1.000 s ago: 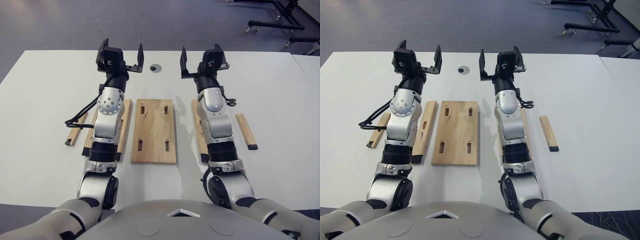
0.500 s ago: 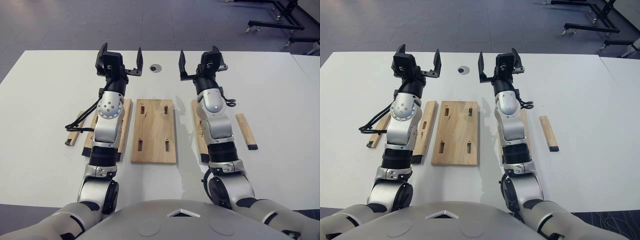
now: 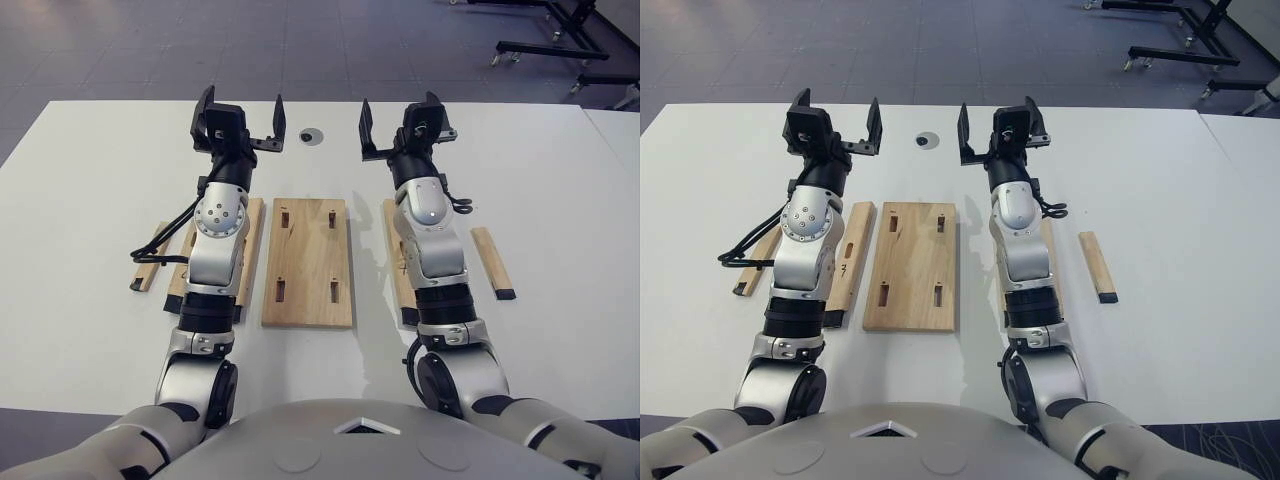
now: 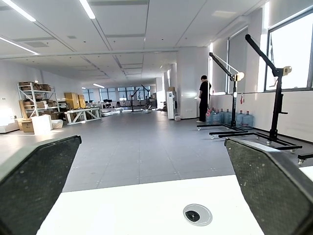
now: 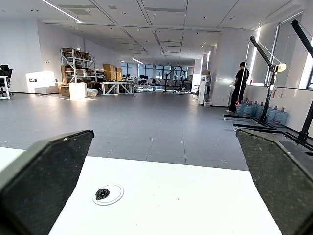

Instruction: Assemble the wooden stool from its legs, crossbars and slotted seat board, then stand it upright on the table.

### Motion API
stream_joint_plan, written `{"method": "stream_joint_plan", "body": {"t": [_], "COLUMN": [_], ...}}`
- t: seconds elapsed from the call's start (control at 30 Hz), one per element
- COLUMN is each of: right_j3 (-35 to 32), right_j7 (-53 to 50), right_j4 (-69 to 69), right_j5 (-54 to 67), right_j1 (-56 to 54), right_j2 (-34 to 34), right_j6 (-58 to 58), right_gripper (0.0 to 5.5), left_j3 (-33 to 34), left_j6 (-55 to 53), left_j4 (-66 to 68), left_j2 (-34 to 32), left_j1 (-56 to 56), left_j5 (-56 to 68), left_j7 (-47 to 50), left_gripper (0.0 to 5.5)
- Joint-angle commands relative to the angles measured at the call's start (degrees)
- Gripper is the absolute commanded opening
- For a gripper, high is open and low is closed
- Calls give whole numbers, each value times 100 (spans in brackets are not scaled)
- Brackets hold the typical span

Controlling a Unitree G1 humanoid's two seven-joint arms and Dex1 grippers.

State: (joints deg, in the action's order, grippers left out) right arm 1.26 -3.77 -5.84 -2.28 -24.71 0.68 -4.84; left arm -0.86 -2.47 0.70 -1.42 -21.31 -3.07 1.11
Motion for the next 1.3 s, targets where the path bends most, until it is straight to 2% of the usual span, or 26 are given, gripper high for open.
{"method": "stream_joint_plan", "body": {"t": [0.03, 0.4, 0.47, 0.57, 0.6, 0.67, 0.77, 1.07, 1.3], "right_j3": [-23, -57, -273, -886, -1081, -1441, -1765, -2028, -2187], "right_j7": [-70, -270, -301, -116, -9, 244, 564, 1561, 2008], "right_j4": [-5, -18, 80, 160, 232, 419, 864, 2580, 2899], "right_j5": [-50, -186, -144, 135, 211, 337, 653, 1690, 1657], "right_j1": [-77, -51, 57, 324, 465, 800, 1285, 3251, 4265], "right_j2": [22, -18, -184, -682, -890, -1348, -1633, -1903, -2396], "right_j6": [86, 181, 79, -176, -289, -611, -1250, -3091, -3415], "right_gripper": [535, 540, 540, 489, 463, 463, 463, 463, 463], "left_j3": [-19, -31, -32, -10, -14, -24, -88, -163, -335], "left_j6": [-84, -89, -109, -118, -117, -153, -220, -492, -651], "left_j4": [-21, -8, -13, -100, -121, -255, -573, -1297, -1656], "left_j2": [26, 24, 19, 12, 12, -7, -14, 138, 319], "left_j1": [-15, -64, -67, 12, 35, 141, 390, 1067, 1441], "left_j5": [-37, -40, -46, -70, -79, -136, -279, -540, -720], "left_j7": [41, 14, 14, 64, 73, 109, 174, 447, 565], "left_gripper": [540, 522, 522, 522, 522, 522, 522, 522, 522]}}
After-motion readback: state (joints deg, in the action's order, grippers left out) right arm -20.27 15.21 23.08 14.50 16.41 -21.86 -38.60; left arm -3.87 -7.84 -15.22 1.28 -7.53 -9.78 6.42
